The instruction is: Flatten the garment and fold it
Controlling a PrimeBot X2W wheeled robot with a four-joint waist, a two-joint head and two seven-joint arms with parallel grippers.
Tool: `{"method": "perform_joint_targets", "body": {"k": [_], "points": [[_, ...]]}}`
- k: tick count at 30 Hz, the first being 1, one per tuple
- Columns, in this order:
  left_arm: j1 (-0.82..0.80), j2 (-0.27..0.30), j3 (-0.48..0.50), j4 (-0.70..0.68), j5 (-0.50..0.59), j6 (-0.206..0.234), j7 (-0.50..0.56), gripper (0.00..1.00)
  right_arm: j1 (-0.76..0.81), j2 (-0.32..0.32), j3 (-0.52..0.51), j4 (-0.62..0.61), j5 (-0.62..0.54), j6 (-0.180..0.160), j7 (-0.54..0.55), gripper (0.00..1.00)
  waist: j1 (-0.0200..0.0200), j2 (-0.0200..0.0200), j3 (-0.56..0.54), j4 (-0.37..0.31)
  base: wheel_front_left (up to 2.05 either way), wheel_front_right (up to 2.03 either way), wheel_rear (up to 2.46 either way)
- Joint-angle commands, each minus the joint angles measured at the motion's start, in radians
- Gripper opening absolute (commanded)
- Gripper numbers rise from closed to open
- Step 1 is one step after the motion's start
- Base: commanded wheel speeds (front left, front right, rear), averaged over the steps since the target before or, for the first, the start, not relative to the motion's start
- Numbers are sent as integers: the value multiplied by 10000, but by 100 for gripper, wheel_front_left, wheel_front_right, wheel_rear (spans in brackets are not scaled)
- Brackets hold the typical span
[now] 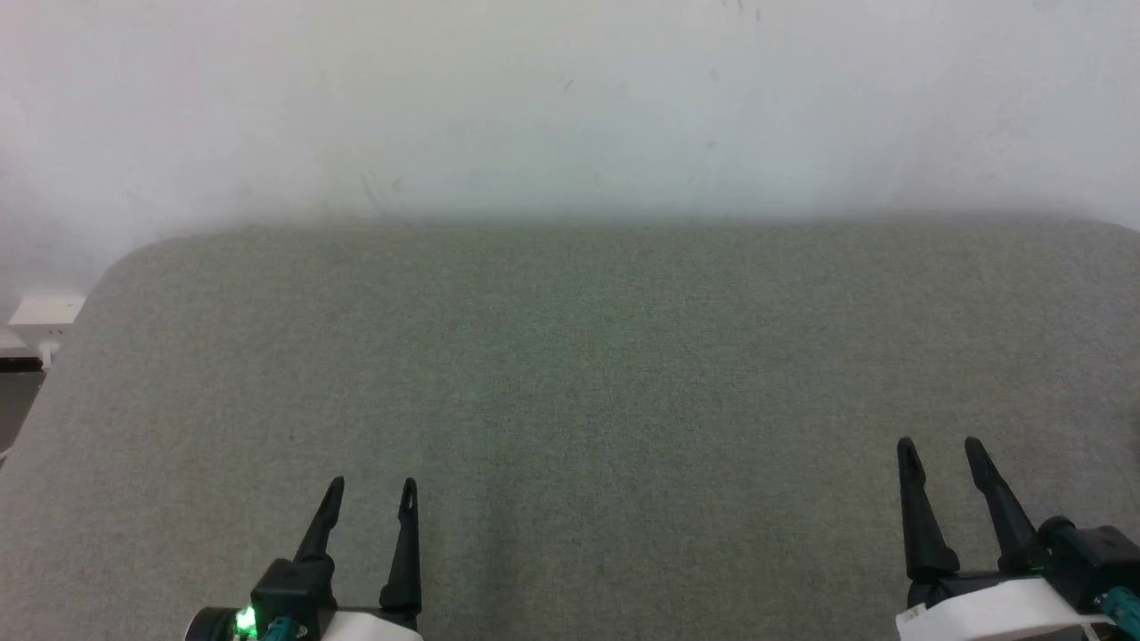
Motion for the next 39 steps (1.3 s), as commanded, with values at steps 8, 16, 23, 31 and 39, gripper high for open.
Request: {"method": "perform_joint_targets", "body": {"k": [8, 16, 23, 31, 39], "points": [[13, -52, 26, 10, -31, 94, 10, 100, -30, 42, -46, -50, 70, -9, -47, 100, 0, 0, 123, -1, 0, 0, 0], [-9, 3, 4, -8, -11, 23, 18, 0, -15, -7, -81, -25, -9, 0, 29, 0, 1, 0, 147, -11, 0, 0, 0], [-66, 0, 40, -79, 29, 26, 165, 0, -78, -5, -51, -72, -143, -1, 172, 0, 1, 0, 151, -30, 0, 0, 0], [-130, -4, 80, -159, 73, 30, 332, 0, -149, -1, -18, -125, -296, -1, 335, 0, 1, 0, 157, -53, 0, 0, 0], [-195, -8, 120, -239, 118, 33, 501, 0, -220, 2, 16, -179, -449, -2, 499, 0, 1, 0, 162, -75, 0, 0, 0]]}}
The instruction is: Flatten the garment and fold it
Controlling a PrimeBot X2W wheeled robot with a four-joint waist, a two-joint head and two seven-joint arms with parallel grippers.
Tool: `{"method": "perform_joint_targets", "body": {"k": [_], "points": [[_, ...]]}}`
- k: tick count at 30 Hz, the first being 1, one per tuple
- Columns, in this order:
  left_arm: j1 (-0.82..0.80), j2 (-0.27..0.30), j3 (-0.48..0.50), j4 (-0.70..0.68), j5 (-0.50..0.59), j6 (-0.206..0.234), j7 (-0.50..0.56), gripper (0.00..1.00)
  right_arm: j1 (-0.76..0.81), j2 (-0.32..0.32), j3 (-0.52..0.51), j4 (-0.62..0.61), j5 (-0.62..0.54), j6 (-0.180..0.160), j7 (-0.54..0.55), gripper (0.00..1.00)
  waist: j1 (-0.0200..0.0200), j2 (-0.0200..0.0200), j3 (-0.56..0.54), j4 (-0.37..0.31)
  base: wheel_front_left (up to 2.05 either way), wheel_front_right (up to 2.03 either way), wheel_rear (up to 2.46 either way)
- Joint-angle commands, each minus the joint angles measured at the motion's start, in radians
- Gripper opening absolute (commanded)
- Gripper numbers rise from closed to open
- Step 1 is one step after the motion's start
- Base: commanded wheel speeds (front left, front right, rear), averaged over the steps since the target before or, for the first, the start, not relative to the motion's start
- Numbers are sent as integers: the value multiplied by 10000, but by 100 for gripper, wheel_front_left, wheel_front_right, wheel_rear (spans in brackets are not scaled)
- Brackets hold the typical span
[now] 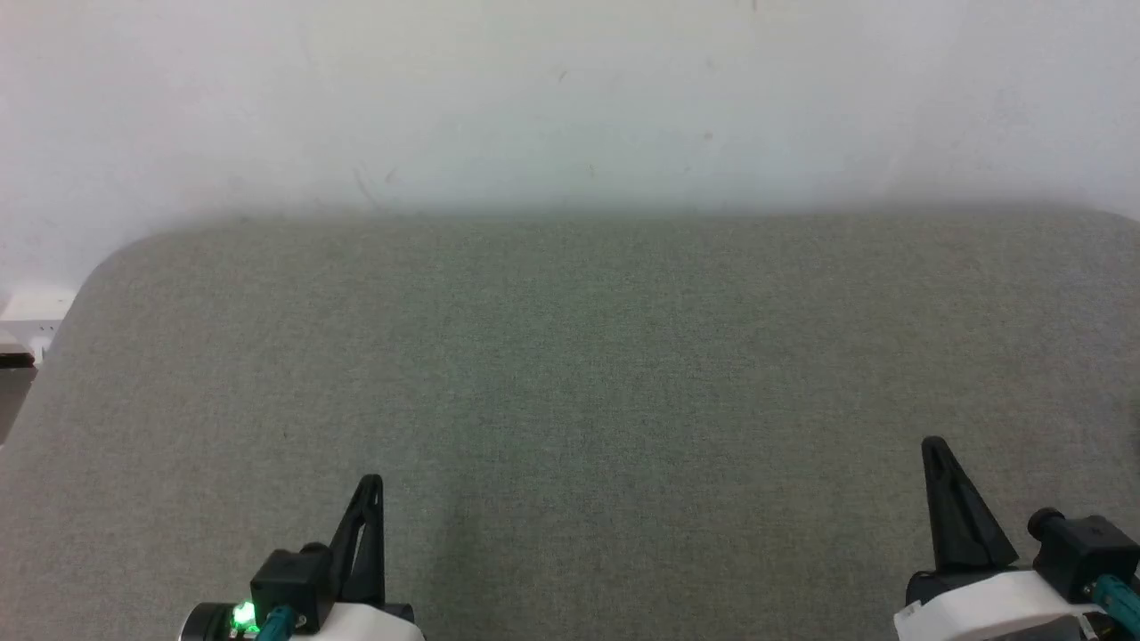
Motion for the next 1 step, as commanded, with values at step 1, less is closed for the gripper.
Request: {"method": "perform_joint_targets", "body": {"k": [1], "points": [[-172, -12, 59, -74, 45, 10, 60, 0, -168, 10, 41, -87, -123, -2, 45, 0, -1, 0, 1, -2, 0, 0, 0]]}}
